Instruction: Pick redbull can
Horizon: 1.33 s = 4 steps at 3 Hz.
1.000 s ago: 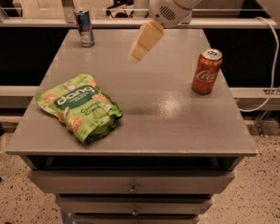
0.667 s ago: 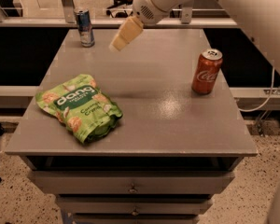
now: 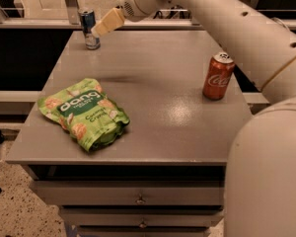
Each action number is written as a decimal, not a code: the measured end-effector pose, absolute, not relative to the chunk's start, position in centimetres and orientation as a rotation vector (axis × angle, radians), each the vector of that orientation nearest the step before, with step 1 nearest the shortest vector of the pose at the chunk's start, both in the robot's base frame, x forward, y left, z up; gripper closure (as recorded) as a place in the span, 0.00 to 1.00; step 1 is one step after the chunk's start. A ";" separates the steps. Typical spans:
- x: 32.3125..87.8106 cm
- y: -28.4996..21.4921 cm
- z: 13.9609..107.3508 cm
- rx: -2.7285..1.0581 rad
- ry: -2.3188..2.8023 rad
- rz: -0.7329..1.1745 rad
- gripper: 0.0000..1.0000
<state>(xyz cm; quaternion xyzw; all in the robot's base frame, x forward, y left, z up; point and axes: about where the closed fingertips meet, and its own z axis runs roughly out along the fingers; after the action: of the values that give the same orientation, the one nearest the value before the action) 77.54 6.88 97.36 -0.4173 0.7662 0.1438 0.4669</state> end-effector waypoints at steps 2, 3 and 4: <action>83.3 12.6 96.6 -0.825 1.849 0.369 0.00; 85.3 16.8 95.4 -0.804 1.823 0.446 0.00; 86.2 19.6 95.0 -0.812 1.802 0.517 0.00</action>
Offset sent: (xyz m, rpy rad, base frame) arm 0.0892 0.0915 -0.0113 0.1875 -0.0758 -0.1701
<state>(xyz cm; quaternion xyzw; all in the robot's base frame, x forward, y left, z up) 86.17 19.56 94.98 -0.3389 0.7524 0.2160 0.5219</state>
